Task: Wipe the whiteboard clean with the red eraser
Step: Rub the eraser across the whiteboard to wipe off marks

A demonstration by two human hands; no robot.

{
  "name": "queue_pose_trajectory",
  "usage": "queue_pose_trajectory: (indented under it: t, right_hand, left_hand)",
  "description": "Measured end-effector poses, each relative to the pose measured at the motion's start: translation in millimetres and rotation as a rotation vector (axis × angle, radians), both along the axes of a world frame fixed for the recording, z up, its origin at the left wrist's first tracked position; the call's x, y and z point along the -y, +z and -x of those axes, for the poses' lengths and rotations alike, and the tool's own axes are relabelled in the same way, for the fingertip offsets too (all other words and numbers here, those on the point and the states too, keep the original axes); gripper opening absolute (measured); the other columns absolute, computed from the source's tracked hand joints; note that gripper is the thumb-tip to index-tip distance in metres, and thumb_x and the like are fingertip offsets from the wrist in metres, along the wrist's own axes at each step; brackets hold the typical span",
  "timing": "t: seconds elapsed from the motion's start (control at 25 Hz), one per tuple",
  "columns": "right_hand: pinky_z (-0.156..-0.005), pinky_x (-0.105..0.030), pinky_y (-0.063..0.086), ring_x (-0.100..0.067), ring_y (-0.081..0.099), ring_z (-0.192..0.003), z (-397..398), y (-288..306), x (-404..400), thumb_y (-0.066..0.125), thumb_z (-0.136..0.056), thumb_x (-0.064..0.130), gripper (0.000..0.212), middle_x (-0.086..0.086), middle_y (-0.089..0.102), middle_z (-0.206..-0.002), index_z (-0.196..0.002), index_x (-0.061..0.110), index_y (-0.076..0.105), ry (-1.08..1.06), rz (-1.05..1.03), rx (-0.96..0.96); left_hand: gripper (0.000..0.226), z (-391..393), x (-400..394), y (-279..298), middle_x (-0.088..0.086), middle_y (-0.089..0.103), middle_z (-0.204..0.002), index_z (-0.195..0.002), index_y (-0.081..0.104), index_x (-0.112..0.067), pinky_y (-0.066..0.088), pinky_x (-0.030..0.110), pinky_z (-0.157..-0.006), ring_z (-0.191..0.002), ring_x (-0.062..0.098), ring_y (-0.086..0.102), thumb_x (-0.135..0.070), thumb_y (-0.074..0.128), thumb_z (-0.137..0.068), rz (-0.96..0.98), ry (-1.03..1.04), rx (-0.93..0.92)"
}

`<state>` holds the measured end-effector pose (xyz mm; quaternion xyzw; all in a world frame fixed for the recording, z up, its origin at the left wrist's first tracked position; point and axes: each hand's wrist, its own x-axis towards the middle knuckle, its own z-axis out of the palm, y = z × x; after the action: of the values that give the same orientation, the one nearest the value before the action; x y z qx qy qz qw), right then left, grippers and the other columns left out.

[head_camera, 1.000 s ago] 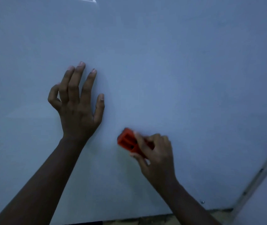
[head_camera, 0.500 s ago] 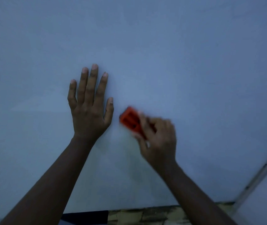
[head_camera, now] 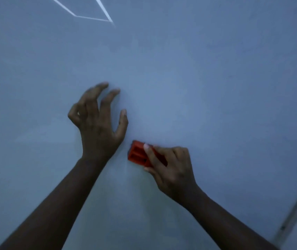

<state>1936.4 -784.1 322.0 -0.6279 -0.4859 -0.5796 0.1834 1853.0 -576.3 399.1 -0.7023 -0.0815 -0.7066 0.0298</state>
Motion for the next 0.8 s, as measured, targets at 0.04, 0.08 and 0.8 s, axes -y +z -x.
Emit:
queue_pose_trajectory:
  t: [0.04,0.08,0.8]
  right_hand:
    - [-0.074,-0.043,0.048,-0.028,0.058,-0.089,-3,-1,2,0.074,-0.098,0.039,0.054,-0.013,0.072,-0.116,-0.144,0.012,0.061,-0.001,0.052,0.048]
    - [-0.074,-0.042,0.048,-0.026,0.058,-0.091,-5,4,3,0.073,-0.099,0.039,0.053,-0.012,0.072,-0.118,-0.143,0.012,0.062,-0.004,0.071,0.083]
    - [-0.083,-0.044,0.043,-0.034,0.056,-0.102,-35,94,-9,0.062,-0.103,0.04,0.056,-0.016,0.057,-0.137,-0.15,0.009,0.052,-0.044,-0.194,0.143]
  left_hand:
    - [0.05,2,-2,19,0.009,0.049,-0.157,-0.147,0.056,-0.016,0.027,0.047,-0.11,-0.149,0.025,0.038,-0.034,0.063,-0.101,-0.004,-0.012,0.015]
    - [0.053,4,-5,41,0.009,0.048,-0.16,-0.15,0.053,-0.014,0.026,0.047,-0.112,-0.152,0.024,0.037,-0.033,0.063,-0.101,-0.021,-0.026,0.037]
    - [0.061,-14,-8,111,0.013,0.025,-0.174,-0.165,0.031,-0.012,0.016,0.057,-0.129,-0.163,0.029,0.02,-0.038,0.042,-0.111,-0.156,0.126,-0.009]
